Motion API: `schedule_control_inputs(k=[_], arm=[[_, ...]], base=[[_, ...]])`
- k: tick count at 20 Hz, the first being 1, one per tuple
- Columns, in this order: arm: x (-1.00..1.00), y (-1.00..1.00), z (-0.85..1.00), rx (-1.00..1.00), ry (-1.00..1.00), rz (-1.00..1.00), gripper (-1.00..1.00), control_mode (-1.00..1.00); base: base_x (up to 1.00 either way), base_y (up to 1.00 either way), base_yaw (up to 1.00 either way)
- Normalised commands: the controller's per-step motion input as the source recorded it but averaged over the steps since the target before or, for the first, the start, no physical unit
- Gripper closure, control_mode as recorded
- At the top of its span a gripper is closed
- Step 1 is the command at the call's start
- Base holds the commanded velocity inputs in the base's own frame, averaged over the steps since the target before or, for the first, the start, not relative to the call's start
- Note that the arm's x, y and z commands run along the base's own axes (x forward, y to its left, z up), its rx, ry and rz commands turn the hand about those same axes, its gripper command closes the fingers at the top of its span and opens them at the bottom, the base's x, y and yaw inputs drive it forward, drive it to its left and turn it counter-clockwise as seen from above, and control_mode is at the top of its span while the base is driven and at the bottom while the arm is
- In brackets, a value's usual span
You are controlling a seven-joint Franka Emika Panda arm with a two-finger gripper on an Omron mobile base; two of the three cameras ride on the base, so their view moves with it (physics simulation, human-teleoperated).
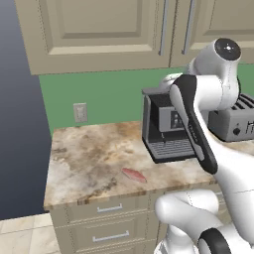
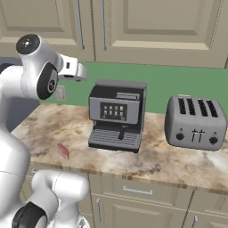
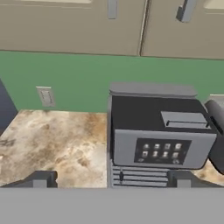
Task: Retrieve the tupperware from the cabinet, then place the raw meat into the tupperware to avoid contamination.
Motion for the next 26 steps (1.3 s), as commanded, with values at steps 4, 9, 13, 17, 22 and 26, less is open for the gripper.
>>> schedule_control_inputs(k=[4, 9, 13, 17, 22, 26], arm=[[-0.12, -0.1, 0.41, 0.0, -0.15, -0.01, -1.0, -1.0], [-0.04, -0.04, 0.41, 0.0, -0.14, 0.0, -1.0, -1.0], [0.15, 0.0, 0.4, 0.0, -0.14, 0.0, -1.0, -1.0], [0.21, 0.01, 0.49, -0.02, -0.09, -0.01, -1.0, -1.0], [0.38, 0.09, 0.32, -0.03, 0.0, -0.01, -1.0, -1.0], [0.44, 0.0, 0.16, 0.0, 0.02, -0.02, -1.0, -1.0]], base=[[0.0, 0.0, 0.0], [0.0, 0.0, 0.0], [0.0, 0.0, 0.0], [0.0, 0.0, 0.0], [0.0, 0.0, 0.0], [0.0, 0.0, 0.0]])
